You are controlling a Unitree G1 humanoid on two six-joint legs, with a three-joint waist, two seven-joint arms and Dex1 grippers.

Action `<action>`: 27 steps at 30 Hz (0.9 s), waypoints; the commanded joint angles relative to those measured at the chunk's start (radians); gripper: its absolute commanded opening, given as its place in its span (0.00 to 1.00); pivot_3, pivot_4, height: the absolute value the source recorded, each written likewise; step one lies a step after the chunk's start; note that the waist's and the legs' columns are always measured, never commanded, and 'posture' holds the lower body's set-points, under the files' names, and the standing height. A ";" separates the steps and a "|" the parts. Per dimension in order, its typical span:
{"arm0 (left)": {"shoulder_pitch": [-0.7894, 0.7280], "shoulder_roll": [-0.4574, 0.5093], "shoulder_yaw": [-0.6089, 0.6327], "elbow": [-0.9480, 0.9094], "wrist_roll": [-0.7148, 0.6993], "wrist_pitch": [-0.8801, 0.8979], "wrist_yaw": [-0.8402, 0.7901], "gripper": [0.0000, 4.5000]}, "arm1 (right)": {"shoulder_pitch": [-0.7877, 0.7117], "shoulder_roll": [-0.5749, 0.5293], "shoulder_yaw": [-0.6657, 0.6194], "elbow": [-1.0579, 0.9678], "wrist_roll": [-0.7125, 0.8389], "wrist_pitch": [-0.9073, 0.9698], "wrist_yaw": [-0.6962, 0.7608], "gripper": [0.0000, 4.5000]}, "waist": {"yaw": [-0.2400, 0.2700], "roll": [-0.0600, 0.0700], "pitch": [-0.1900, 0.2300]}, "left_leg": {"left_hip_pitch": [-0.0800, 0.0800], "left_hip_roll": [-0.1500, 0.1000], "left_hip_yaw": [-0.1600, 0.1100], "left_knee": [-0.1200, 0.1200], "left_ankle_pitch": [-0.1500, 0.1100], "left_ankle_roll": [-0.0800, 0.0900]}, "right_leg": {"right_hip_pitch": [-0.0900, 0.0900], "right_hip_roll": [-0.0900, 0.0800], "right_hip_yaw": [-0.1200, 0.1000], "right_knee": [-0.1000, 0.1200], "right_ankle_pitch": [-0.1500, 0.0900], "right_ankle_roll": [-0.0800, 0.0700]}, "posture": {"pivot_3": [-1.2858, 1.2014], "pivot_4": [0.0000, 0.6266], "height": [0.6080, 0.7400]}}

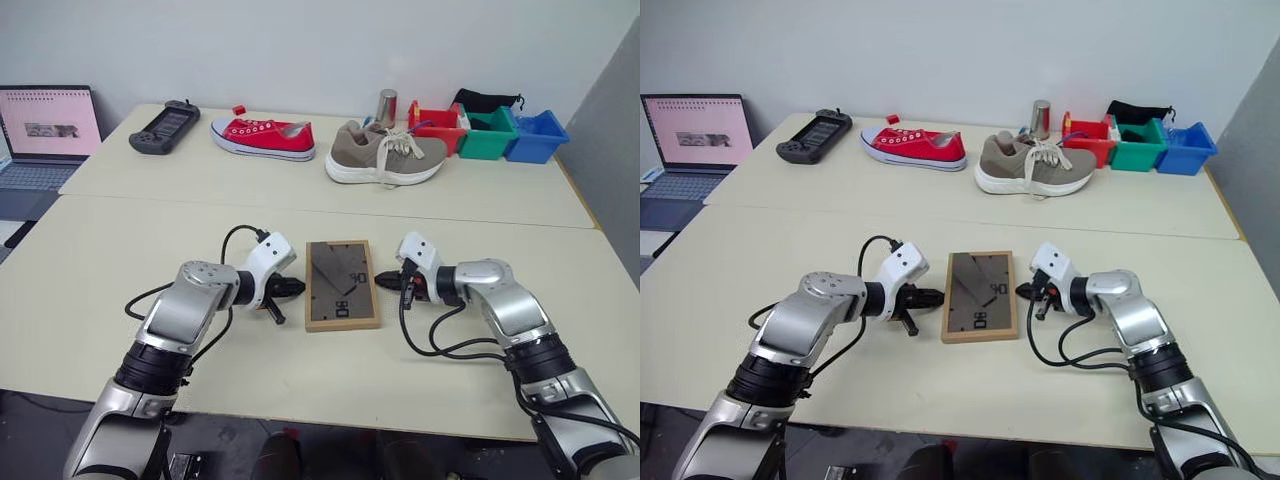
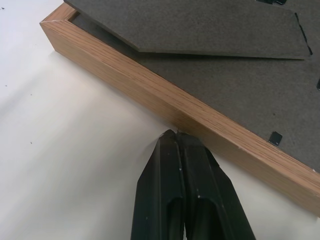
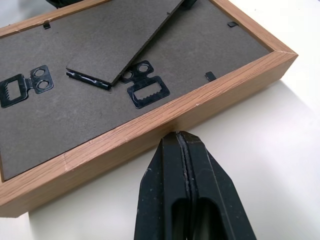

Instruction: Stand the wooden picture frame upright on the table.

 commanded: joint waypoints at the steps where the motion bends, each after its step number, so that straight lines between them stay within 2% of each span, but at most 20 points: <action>1: 0.018 -0.002 -0.042 -0.076 -0.064 0.020 -0.048 0.00 | -0.002 0.002 0.007 -0.074 0.044 0.004 0.025 0.00 | 0.000 0.000 0.000 | 0.000 0.000 0.000 0.000 0.000 0.000 | 0.000 0.000 0.000 0.000 0.000 0.000 | 0.52 0.24 1.00; 5: 0.013 0.001 -0.044 -0.024 -0.034 -0.008 -0.016 0.00 | 0.010 -0.015 0.012 -0.097 0.052 0.018 0.038 0.00 | 0.002 0.000 0.000 | 0.000 0.000 0.000 0.000 0.000 0.000 | 0.000 0.000 0.000 -0.001 0.000 0.000 | 0.52 0.24 1.00; 27: 0.027 0.044 -0.052 0.010 -0.028 -0.061 -0.022 0.00 | 0.034 -0.068 0.028 -0.150 0.075 0.037 0.073 0.00 | 0.002 0.000 0.000 | 0.001 0.000 0.000 0.000 0.000 0.000 | 0.001 0.000 0.000 -0.001 0.000 0.000 | 0.52 0.24 1.00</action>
